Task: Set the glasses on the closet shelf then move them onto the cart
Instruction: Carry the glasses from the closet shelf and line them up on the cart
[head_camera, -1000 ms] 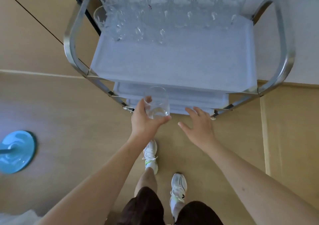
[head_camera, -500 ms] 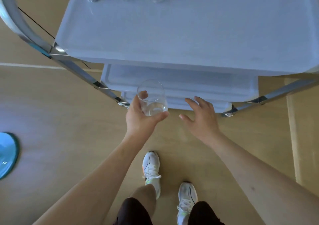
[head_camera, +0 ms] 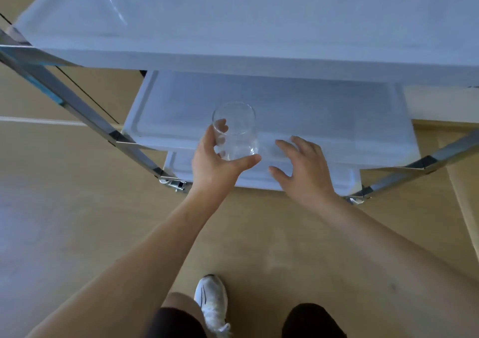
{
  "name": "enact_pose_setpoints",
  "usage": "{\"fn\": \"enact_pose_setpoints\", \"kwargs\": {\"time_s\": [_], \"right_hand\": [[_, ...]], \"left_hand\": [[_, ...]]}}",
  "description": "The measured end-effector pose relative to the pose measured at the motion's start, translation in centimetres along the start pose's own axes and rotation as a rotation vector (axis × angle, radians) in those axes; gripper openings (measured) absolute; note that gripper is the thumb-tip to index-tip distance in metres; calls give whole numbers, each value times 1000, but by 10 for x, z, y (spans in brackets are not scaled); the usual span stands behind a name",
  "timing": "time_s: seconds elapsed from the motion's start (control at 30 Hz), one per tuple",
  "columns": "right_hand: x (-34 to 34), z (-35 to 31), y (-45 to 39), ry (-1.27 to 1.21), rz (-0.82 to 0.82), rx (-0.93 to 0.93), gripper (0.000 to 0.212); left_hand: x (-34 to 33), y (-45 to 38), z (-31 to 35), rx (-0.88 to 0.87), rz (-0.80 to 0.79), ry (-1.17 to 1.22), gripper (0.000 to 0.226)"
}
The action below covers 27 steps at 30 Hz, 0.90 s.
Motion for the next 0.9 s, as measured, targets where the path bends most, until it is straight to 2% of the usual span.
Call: {"fn": "enact_pose_setpoints", "kwargs": {"time_s": [0.17,0.43,0.67,0.9], "right_hand": [[-2,11,-41,8,198,79,63],[-10,26,-75,-40,326,146,67],[-11,30,-74,-98,330,157,71],[-18,4,-85,-263,284,129,93]], "left_hand": [[-29,-30,-6,-139,13,84,82],[-64,-66,-4,-271,58,167,88],[-92,-74,-1,-315,31,192,86],[-83,-75,-5,-316,-108,216,98]]}}
Point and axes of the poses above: each hand's wrist, its own y-axis away from the middle knuckle, its own x-axis out of the back of the hand, z = x × y, the point moved 7 cm from there along -y, towards the middle knuckle, and after that the axes turned 14 degrees about z, right-handed, at the moved point
